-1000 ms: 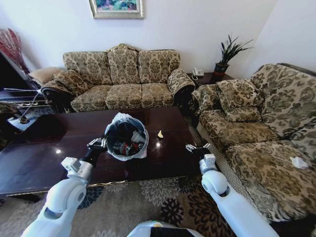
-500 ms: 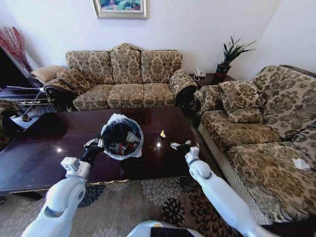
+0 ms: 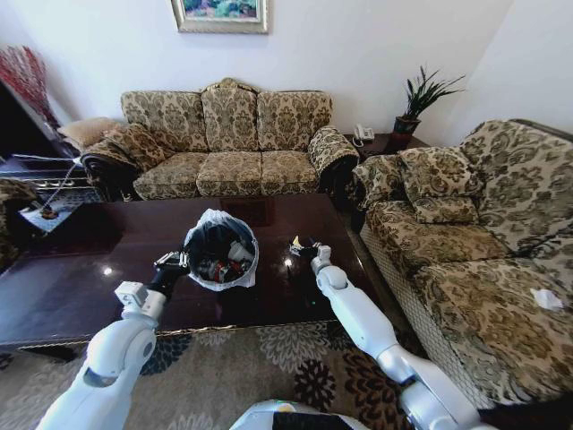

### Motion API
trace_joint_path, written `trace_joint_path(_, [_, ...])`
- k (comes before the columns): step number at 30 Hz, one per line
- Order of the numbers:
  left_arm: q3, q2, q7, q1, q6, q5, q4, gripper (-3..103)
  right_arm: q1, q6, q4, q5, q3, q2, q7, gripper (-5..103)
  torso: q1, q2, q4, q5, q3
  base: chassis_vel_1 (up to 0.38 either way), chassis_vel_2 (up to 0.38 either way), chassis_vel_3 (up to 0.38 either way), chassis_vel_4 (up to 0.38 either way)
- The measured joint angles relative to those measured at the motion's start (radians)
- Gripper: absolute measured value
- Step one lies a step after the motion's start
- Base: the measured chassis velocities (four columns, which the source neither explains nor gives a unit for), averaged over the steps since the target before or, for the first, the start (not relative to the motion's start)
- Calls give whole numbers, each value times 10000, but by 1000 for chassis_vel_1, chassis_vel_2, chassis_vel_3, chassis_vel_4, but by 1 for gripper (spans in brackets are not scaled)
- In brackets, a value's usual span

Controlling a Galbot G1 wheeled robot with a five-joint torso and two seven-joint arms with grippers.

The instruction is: Move to the front of the table and place the trash on the table into the trash bin.

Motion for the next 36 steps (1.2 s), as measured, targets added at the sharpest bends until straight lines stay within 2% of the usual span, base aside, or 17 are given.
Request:
trace_joint_path(3, [13, -9, 5, -30, -6, 0, 36, 3, -7, -69, -20, -13, 2, -45, 23, 96, 0, 0, 0, 1, 0, 0, 0, 0, 0])
trace_joint_path(6, [73, -27, 8, -123, -12, -1, 68, 3, -34, -130, -49, -35, 5, -159, 32, 81, 1, 0, 0, 2, 0, 0, 0, 0, 0])
trace_joint_path(8, [97, -32, 8, -154, -12, -1, 71, 3, -46, -131, -63, -45, 4, -187, 6, 81, 1, 0, -1, 1, 0, 0, 0, 0, 0])
trace_joint_path(11, [152, -44, 10, -230, -12, -1, 77, 3, -69, -181, -76, -85, -3, -212, -79, 65, 0, 1, -1, 2, 0, 0, 0, 0, 0])
trace_joint_path(12, [152, -44, 10, -230, -12, -1, 77, 3, -69, -181, -76, -85, -3, -212, -79, 65, 0, 1, -1, 2, 0, 0, 0, 0, 0])
trace_joint_path(15, [167, -48, 7, -262, 0, -1, 77, 3, -20, -256, -183, -180, -52, -164, -176, 48, 1, 1, 1, 2, 0, 0, 0, 0, 0])
trace_joint_path(16, [167, -48, 7, -262, 0, -1, 77, 3, -20, -256, -183, -180, -52, -164, -176, 48, 1, 1, 1, 2, 0, 0, 0, 0, 0])
trace_joint_path(18, [162, -48, 8, -261, 9, -2, 70, 3, 77, -298, -340, -267, -126, -88, -261, 37, 1, 1, 2, 1, 0, 0, 0, 0, 0])
trace_joint_path(21, [130, -47, 9, -240, 10, -5, 59, 3, 184, -316, -581, -388, -191, 33, -338, 32, 0, 1, 2, 2, 0, 0, 0, 0, 0])
trace_joint_path(24, [99, -51, 45, -223, 11, -5, 58, 3, 330, -309, -909, -614, -207, 233, -401, 16, 1, 1, 3, 1, 0, 0, 0, 0, 0])
trace_joint_path(26, [99, -52, 59, -223, 10, -5, 57, 3, 350, -304, -957, -632, -206, 266, -401, 16, 1, 1, 3, 1, 0, 0, 0, 0, 0])
trace_joint_path(28, [98, -54, 109, -245, 10, -9, 51, 3, 431, -272, -1152, -698, -198, 366, -440, 2, 1, 1, 2, 1, 0, 0, 0, 0, 0])
trace_joint_path(33, [107, -43, 129, -307, 10, -10, 52, 3, 557, -207, -1440, -820, -159, 491, -501, 1, 0, 1, 0, 1, 0, 0, 0, 0, 0])
trace_joint_path(34, [111, -29, 142, -318, 10, -14, 56, 3, 588, -167, -1514, -869, -133, 541, -503, 4, 1, 1, 1, 1, 0, 0, 0, 0, 0])
trace_joint_path(36, [111, -23, 147, -320, 10, -17, 59, 3, 593, -153, -1518, -881, -114, 556, -504, 4, 1, 1, 1, 2, 0, 0, 0, 0, 0])
